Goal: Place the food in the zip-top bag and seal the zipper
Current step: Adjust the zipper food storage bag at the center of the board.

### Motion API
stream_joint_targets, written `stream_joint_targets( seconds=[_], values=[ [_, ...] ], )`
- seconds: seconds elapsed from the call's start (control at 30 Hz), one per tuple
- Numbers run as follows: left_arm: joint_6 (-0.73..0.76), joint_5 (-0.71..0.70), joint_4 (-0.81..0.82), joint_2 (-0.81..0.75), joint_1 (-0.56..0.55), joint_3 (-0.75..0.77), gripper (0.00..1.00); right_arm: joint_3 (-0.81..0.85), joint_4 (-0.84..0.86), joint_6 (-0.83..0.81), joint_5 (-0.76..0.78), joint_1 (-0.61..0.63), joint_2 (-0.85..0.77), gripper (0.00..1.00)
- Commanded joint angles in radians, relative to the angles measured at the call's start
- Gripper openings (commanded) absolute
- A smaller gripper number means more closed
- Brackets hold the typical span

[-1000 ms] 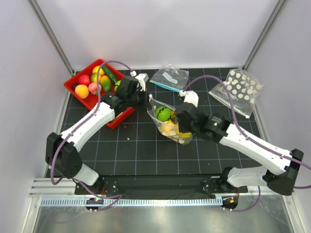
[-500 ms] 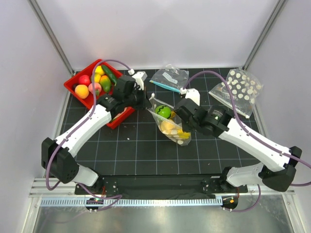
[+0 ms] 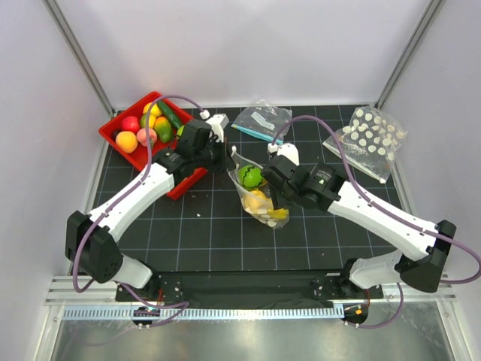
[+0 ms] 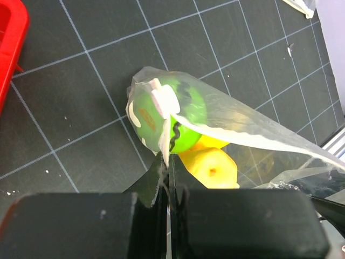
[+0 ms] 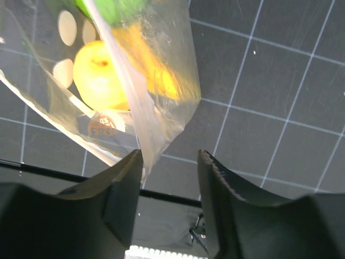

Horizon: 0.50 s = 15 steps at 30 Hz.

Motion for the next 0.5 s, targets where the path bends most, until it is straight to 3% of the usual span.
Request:
stream_joint_targets(
  seconds=[0.0, 0.47],
  values=[
    [-0.009, 0.020, 0.070, -0.005, -0.001, 0.005, 0.00, -0.030, 0.106, -0.032, 0.021, 0.006, -0.086, 0.53],
    [-0.003, 0.061, 0.070, 0.003, -0.017, 0.015, 0.00, -0.001, 0.168, -0.101, 0.095, 0.006, -0.033, 0.54]
  ],
)
